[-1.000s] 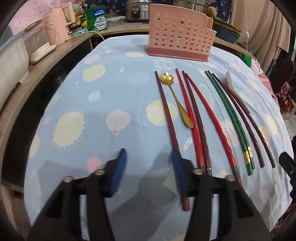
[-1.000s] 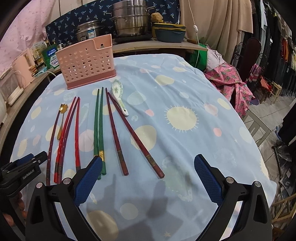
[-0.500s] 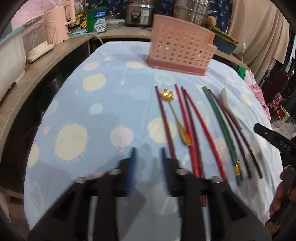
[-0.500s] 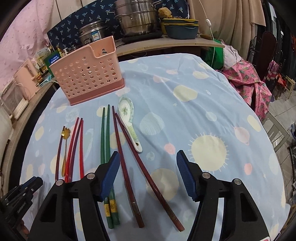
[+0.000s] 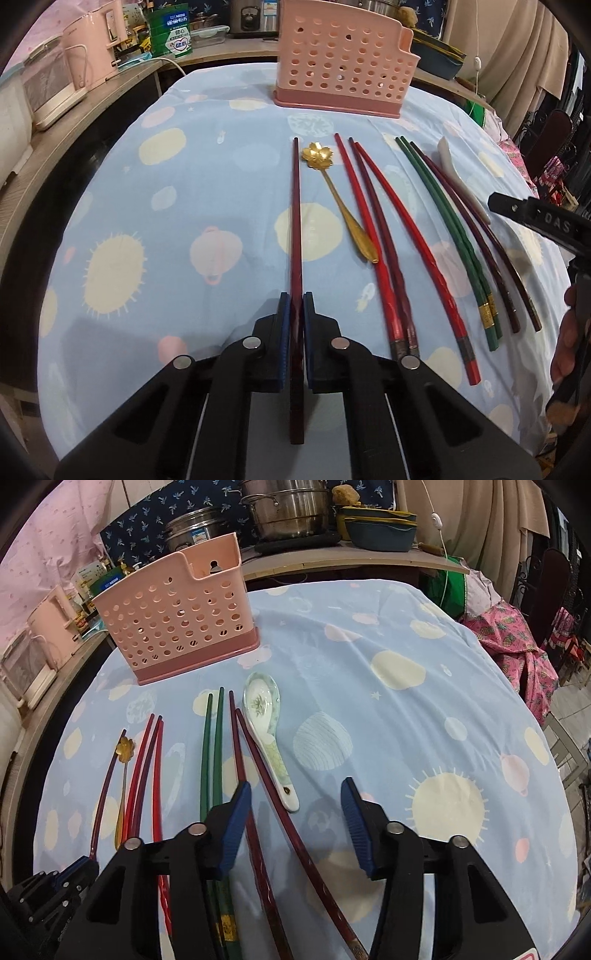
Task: Organize utensils
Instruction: 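Lower the left tool onto the single dark red chopstick and close, then lower the right tool onto the white ceramic spoon and close on its handle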
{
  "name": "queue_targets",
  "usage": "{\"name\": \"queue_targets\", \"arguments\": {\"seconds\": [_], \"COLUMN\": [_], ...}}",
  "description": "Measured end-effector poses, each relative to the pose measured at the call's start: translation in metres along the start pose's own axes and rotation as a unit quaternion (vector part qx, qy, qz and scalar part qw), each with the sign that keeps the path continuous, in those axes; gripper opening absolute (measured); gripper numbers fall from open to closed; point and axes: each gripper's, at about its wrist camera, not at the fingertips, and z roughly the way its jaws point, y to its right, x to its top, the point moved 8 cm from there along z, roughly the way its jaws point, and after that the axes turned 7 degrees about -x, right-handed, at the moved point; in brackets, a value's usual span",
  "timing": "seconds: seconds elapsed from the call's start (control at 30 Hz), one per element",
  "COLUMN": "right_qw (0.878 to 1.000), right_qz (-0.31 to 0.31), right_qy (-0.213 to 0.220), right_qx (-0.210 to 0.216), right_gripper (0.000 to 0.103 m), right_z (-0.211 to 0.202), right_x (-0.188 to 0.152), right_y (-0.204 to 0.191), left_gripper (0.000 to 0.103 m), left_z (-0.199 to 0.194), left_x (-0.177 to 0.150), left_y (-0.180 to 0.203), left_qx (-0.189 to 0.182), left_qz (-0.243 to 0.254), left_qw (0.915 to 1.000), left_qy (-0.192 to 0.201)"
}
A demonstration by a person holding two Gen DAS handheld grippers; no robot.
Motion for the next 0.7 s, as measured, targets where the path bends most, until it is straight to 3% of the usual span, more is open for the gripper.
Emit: {"name": "queue_targets", "arguments": {"seconds": [0.03, 0.1, 0.7], "right_qw": [1.0, 1.0, 1.0], "right_qz": [0.0, 0.002, 0.007], "right_qy": [-0.002, -0.007, -0.015], "right_qx": [0.004, 0.011, 0.023], "right_gripper": [0.022, 0.016, 0.016], "right_z": [0.004, 0.013, 0.035], "right_x": [0.002, 0.005, 0.011], "right_y": [-0.002, -0.005, -0.001], "left_gripper": [0.007, 0.007, 0.007], "left_z": [0.0, 0.0, 0.001], "left_x": [0.0, -0.001, -0.002], "left_y": [-0.001, 0.0, 0.002], "left_qx": [0.0, 0.004, 0.011], "left_qz": [0.002, 0.01, 0.017], "left_qw": [1.0, 0.9999, 0.9997], "left_qy": [0.001, 0.002, 0.014]}}
